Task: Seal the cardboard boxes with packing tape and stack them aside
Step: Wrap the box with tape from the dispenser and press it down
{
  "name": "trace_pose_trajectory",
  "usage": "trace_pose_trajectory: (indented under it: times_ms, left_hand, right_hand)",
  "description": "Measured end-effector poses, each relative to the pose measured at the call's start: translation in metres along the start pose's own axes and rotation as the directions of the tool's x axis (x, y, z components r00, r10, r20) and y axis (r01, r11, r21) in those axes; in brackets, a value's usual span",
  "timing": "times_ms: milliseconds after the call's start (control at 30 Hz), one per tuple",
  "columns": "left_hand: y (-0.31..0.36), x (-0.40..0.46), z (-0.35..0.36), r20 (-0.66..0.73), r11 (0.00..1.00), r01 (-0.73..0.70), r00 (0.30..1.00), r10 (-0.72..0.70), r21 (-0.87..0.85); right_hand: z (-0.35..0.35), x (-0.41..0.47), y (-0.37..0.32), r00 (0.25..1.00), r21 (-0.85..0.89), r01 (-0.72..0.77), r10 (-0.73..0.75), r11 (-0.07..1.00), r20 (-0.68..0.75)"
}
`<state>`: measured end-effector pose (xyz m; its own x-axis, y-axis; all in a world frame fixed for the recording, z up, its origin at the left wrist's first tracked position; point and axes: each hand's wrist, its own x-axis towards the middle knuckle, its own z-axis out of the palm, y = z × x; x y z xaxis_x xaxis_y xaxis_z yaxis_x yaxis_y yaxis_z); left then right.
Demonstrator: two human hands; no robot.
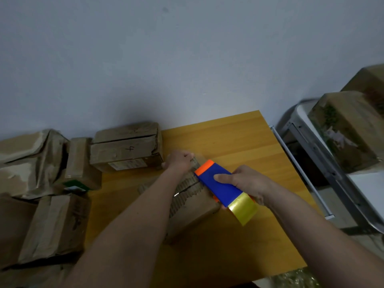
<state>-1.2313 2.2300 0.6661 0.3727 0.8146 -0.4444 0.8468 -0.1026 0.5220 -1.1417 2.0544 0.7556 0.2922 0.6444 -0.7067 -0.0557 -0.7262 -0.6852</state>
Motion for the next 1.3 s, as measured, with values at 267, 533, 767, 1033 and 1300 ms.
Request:
trace_pose_trajectory:
  times_ms: [267,533,767,1033,1300]
  left_hand:
    - [-0.007,-0.015,-0.006,-0.235,0.981,-0.125,0.959,0.158,0.150]
    - [-0.036,-0.044,0.000,0.130,0.706,-0.426,0.891,0.434,0.566]
    - [-0.033,-0.053,0.001,0.181,0.688,-0.357,0.931,0.318,0.631]
    - [-0.021,-0.059,0.005,0.153,0.739,-0.258,0.966,0.209,0.623]
    - [-0.026,-0.097,0.019,0.187,0.783,-0.392,0.920,0.345,0.484]
  right_hand:
    - [0.000,0.001,0.003,1.000,0.007,-0.003,0.003,1.000,0.003]
    - [-0.002,-0.002,0.004,1.000,-0.016,0.008,-0.009,1.000,-0.026]
    - [-0.007,-0.017,0.020,0.997,-0.052,0.056,-0.058,0.997,-0.053]
    - [-0.022,-0.045,0.072,0.996,-0.097,0.091,-0.090,0.991,0.014]
    - [-0.027,-0.032,0.087,0.992,-0.110,0.123,-0.122,0.986,0.021]
